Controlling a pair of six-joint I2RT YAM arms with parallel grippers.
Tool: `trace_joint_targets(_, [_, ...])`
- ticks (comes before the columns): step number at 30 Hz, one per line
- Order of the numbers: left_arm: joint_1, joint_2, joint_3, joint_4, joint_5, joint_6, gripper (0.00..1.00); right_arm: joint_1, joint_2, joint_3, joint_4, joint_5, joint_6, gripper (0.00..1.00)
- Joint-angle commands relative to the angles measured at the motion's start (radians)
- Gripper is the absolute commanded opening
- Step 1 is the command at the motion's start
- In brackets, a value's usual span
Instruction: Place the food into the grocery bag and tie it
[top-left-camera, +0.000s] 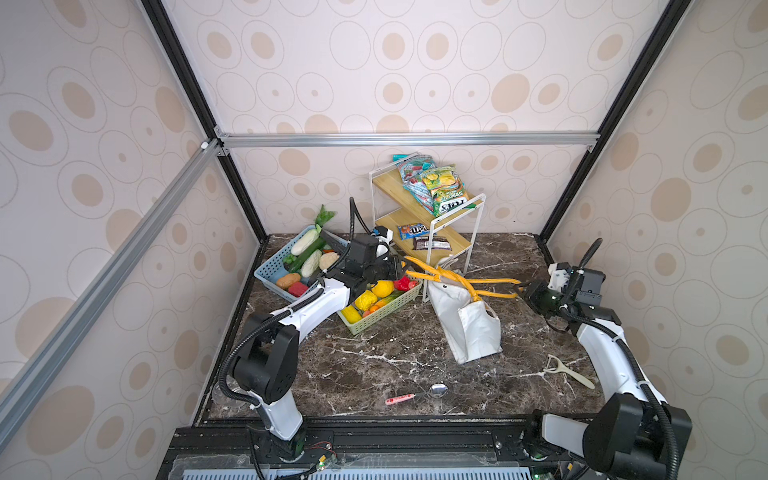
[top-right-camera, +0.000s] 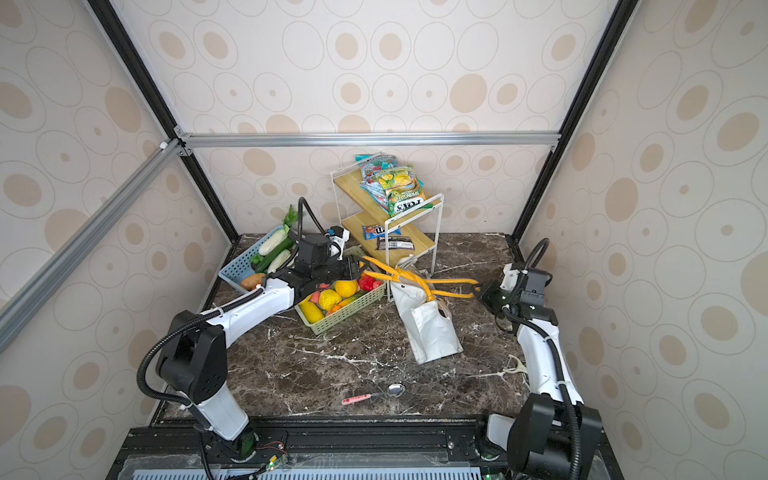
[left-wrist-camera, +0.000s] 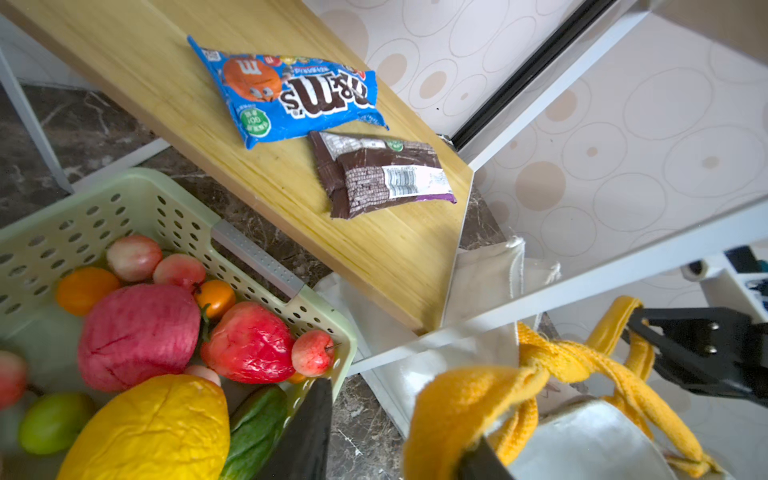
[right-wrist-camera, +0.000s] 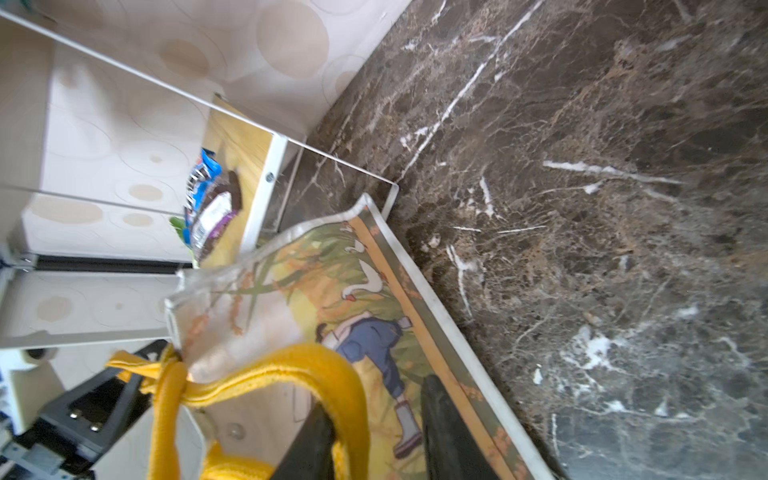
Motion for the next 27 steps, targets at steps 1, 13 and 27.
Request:
trace_joint_targets(1, [0.043, -0.039, 0.044, 0.014, 0.047, -0.031, 0.51, -0.023, -0.025, 0.057, -0.054, -0.019, -0.024, 0.41])
trace_joint_targets(13, [0.078, -0.126, 0.103, -0.026, 0.065, -0.041, 0.61, -0.024, -0.057, 0.159, -0.128, -0.085, -0.046, 0.57])
trace_joint_targets(27, [0.157, -0.094, 0.130, -0.204, -0.605, 0.142, 0.99, 0.010, -0.077, 0.031, -0.046, 0.278, -0.159, 1.00])
